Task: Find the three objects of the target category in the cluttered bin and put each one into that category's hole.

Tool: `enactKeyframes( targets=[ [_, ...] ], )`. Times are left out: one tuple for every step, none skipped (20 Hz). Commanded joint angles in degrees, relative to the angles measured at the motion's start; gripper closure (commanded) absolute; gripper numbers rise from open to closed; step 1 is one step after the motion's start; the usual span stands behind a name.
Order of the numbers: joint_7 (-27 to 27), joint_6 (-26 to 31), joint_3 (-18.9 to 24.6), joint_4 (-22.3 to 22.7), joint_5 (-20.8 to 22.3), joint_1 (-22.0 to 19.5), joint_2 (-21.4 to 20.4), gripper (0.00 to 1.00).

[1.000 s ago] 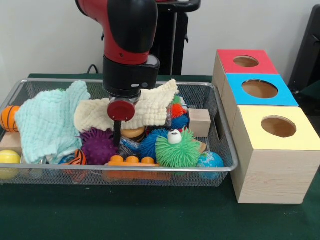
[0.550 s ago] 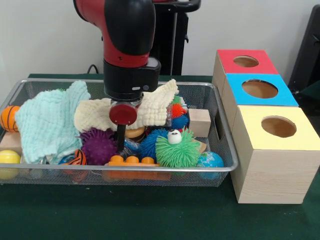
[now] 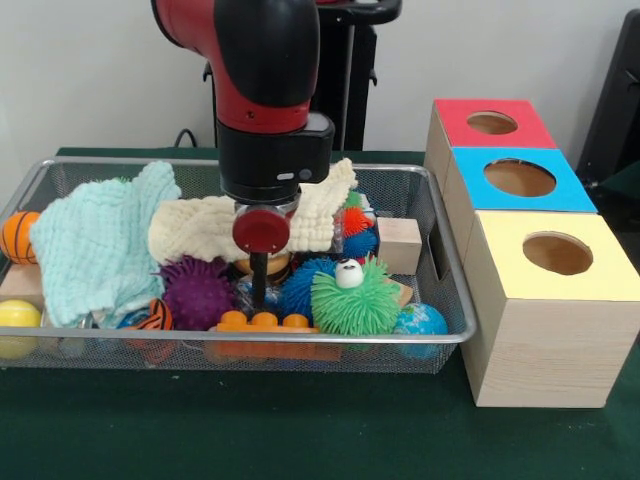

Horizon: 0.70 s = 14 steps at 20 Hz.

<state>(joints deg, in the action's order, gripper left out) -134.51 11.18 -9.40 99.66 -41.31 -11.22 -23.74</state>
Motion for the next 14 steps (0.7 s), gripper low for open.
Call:
enactKeyframes(
  targets=[
    [-7.49,-0.65,7.62,3.94,1.14,-2.15,0.34,0.0],
    [-7.12,-1.21,8.43,4.32,1.37,-2.91,0.43,0.0],
    [-6.71,-1.52,9.21,4.51,1.61,-3.58,0.54,0.0],
    [-6.5,-1.32,9.39,4.4,1.75,-3.79,0.69,0.0],
    [-6.28,-1.13,9.56,4.29,1.88,-3.99,0.84,0.0],
    [-6.2,-1.15,9.73,4.17,1.99,-4.08,1.02,0.0],
    [-6.12,-1.17,9.89,4.05,2.1,-4.18,1.21,0.0],
    [-6.07,-1.13,9.83,3.87,2.19,-4.2,1.38,0.0],
    [-6.03,-1.09,9.77,3.7,2.28,-4.21,1.56,0.0],
    [-6.15,-0.91,9.42,3.47,2.3,-3.99,1.74,0.0],
    [-6.17,-0.93,9.21,3.43,2.35,-3.95,1.83,0.0],
    [-6.2,-0.95,9.0,3.4,2.41,-3.92,1.92,0.0],
    [-6.44,-0.48,7.96,3.02,2.36,-3.23,2.12,0.0],
    [-6.87,0.71,5.32,1.82,2.42,-1.43,2.9,0.0]
  ],
)
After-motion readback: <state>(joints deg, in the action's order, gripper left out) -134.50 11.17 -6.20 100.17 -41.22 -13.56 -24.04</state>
